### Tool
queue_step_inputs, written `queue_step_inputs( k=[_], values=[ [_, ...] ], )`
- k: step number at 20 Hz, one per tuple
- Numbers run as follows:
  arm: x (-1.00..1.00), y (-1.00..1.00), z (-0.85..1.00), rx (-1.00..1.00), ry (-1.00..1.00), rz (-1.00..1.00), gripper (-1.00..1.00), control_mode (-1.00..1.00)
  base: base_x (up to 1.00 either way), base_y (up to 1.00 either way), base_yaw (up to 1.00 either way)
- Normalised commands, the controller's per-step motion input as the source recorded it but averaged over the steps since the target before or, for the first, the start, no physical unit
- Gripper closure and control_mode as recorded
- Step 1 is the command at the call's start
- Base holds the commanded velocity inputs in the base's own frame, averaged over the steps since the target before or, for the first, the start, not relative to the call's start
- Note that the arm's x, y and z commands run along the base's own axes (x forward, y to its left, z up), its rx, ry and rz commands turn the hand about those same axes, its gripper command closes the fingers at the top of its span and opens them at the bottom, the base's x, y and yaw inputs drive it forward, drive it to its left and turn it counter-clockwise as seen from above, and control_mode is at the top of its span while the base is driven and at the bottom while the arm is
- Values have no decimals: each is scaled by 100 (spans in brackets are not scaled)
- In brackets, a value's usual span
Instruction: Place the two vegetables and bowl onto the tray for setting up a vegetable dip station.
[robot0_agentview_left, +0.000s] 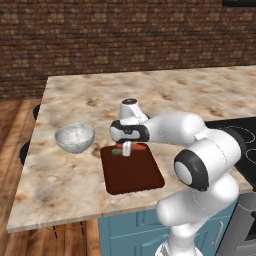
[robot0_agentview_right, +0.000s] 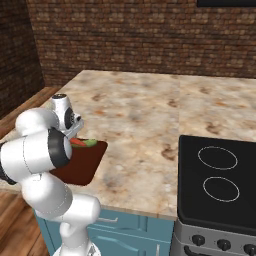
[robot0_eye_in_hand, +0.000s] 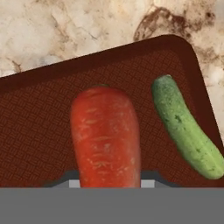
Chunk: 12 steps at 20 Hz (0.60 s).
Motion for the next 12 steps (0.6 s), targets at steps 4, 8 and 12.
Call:
queue_step_inputs(
  k=[4, 8, 12],
  values=[
    [36, -28, 3, 3, 4, 21, 100, -100, 0, 0, 0],
    [21, -19, 0, 0, 7, 20, 100, -100, 0, 0, 0],
    [25, -4, -1, 0, 7, 19, 100, -100, 0, 0, 0]
  ],
)
